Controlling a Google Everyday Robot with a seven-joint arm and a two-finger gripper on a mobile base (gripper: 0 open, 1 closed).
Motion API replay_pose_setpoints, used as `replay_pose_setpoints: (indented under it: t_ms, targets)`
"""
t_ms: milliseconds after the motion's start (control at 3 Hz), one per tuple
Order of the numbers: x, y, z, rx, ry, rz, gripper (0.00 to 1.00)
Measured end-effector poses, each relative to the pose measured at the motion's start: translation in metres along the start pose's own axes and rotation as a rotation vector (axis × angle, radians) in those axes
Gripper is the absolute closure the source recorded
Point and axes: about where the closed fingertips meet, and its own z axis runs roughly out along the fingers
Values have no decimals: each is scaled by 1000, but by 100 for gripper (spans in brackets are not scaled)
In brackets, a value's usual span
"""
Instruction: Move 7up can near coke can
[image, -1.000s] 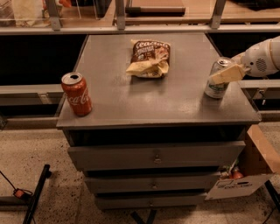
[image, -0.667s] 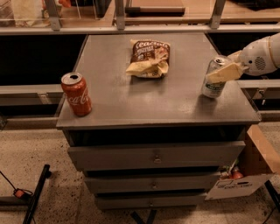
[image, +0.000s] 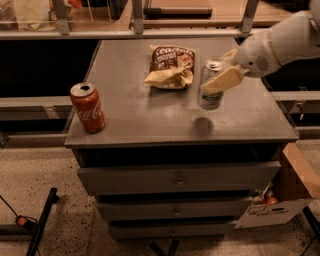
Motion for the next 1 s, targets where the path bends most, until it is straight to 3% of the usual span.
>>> replay_pose_setpoints:
  t_ms: [333,1000]
  targets:
    - [-44,24,47,-99,17,-126,100]
    - [-110,66,121,-310,-5,-296,100]
